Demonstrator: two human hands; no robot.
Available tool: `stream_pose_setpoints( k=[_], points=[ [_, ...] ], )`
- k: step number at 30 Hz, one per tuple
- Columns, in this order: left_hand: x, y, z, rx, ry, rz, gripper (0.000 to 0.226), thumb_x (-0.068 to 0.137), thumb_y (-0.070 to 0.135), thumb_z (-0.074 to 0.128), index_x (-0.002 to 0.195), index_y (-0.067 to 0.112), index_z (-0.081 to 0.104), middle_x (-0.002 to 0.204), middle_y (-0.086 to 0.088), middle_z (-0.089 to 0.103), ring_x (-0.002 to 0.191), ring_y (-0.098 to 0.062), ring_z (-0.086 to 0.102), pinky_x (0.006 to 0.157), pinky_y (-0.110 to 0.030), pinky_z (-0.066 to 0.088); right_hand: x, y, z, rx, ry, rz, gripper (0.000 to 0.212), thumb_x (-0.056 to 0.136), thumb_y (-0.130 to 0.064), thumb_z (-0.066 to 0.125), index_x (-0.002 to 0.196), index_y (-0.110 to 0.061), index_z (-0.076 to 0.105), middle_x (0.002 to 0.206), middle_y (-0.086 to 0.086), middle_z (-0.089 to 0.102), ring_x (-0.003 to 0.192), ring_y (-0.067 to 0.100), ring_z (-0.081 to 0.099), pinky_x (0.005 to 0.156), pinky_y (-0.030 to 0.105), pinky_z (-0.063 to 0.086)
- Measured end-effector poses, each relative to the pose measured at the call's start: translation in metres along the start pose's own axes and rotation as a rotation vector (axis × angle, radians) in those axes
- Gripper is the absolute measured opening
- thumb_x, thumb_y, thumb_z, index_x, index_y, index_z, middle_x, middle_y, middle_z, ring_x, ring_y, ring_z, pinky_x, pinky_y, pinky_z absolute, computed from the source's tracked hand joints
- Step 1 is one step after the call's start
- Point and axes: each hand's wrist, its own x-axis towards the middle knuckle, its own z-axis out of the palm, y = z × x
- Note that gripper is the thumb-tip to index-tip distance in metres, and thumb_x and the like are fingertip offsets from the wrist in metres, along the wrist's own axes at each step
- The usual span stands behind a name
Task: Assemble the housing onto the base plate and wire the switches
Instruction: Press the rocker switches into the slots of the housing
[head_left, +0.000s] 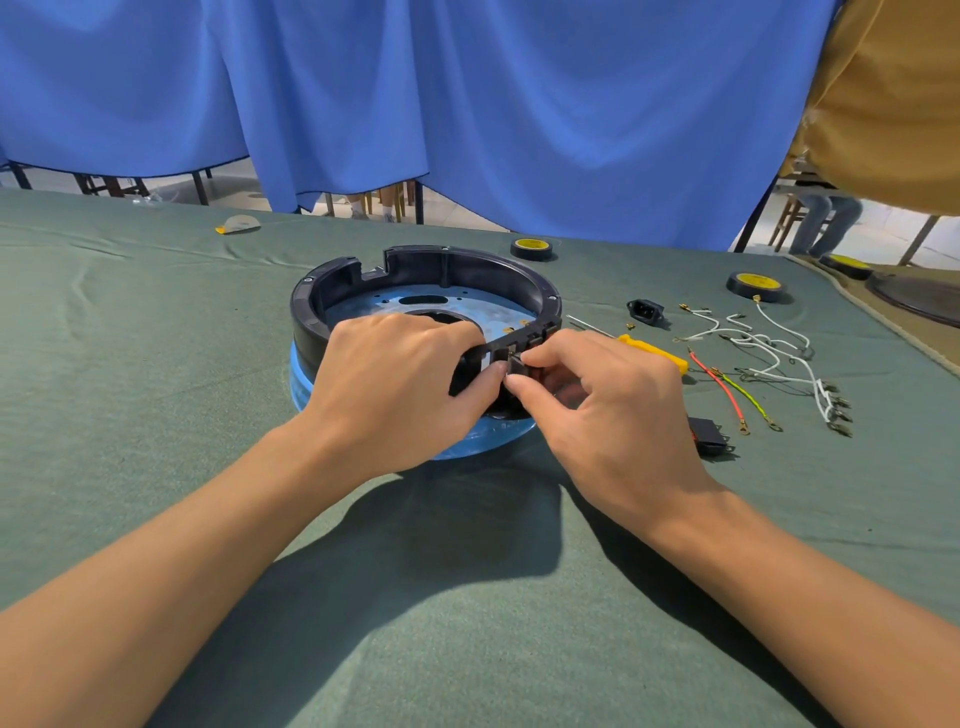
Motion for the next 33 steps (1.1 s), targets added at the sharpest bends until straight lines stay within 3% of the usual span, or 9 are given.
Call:
stream_pose_setpoints(
  k=[5,10,13,15,18,23,26,33],
  points=[
    [0.0,-0.001,-0.001,-0.009,0.015,-0.008,0.034,0.089,0.041,0.051,0.069,0.019,0.068,0.052,0.012,0.04,0.046,-0.018,0.046,0.049,-0.015,0.015,0.004,0.0,0.003,0.064,-0.01,0.031,0.007,0.08,-0.014,0.075,0.084,-0.01,0.07,0.074,0.0,0.066,0.065,0.016,0.061,0.059,0.039,0.054],
    [0.0,0.0,0.0,-0.013,0.02,-0.001,0.046,0.093,0.047,0.039,0.072,0.02,0.07,0.051,0.008,0.055,0.047,-0.018,0.053,0.047,-0.015,0.018,0.003,0.001,0.0,0.11,-0.071,0.041,0.021,0.082,-0.014,0.07,0.102,-0.009,0.074,0.093,0.001,0.066,0.078,0.011,0.064,0.069,0.027,0.057],
    [0.0,-0.001,0.0,-0.007,0.027,-0.009,0.05,0.093,0.051,0.036,0.071,0.02,0.069,0.049,0.01,0.047,0.047,-0.019,0.053,0.046,-0.016,0.016,0.002,0.007,-0.008,0.124,-0.119,0.021,0.028,0.081,-0.01,0.07,0.109,-0.009,0.073,0.098,0.002,0.068,0.082,0.01,0.066,0.074,0.025,0.057],
    [0.001,0.0,-0.001,-0.003,0.029,-0.01,0.05,0.091,0.053,0.038,0.068,0.02,0.068,0.049,0.01,0.042,0.046,-0.019,0.052,0.047,-0.016,0.015,0.003,0.009,-0.009,0.098,-0.107,0.009,0.027,0.081,-0.008,0.072,0.108,-0.009,0.074,0.097,0.002,0.07,0.081,0.01,0.065,0.075,0.025,0.055],
    [0.001,0.001,0.001,-0.001,0.033,-0.006,0.049,0.089,0.056,0.041,0.067,0.021,0.068,0.048,0.008,0.049,0.046,-0.02,0.053,0.046,-0.016,0.016,0.003,0.006,-0.002,0.082,-0.069,0.031,0.025,0.079,-0.005,0.076,0.103,-0.009,0.073,0.09,0.001,0.071,0.075,0.009,0.065,0.071,0.025,0.056],
    [0.001,0.0,0.003,0.006,0.041,-0.014,0.052,0.087,0.06,0.042,0.069,0.02,0.071,0.05,0.005,0.057,0.049,-0.022,0.058,0.046,-0.023,0.026,0.001,0.006,0.004,0.104,0.013,0.08,0.018,0.076,-0.008,0.079,0.091,-0.013,0.07,0.076,-0.007,0.066,0.076,0.004,0.063,0.069,0.01,0.051],
    [0.001,0.002,0.003,0.0,0.059,-0.034,0.055,0.086,0.061,0.039,0.068,0.02,0.071,0.049,0.004,0.058,0.049,-0.023,0.059,0.047,-0.023,0.024,0.001,0.005,0.006,0.128,0.011,0.108,0.017,0.076,-0.009,0.079,0.09,-0.014,0.07,0.075,-0.012,0.065,0.076,0.001,0.063,0.068,0.005,0.049],
    [0.003,0.006,0.005,0.024,0.082,-0.127,0.051,0.085,0.058,0.045,0.065,0.018,0.07,0.047,0.001,0.056,0.052,-0.023,0.055,0.049,-0.019,0.019,-0.001,0.009,-0.002,0.13,-0.044,0.038,0.02,0.084,-0.012,0.065,0.102,-0.012,0.073,0.087,-0.002,0.073,0.077,0.007,0.066,0.071,0.024,0.055]
  ],
)
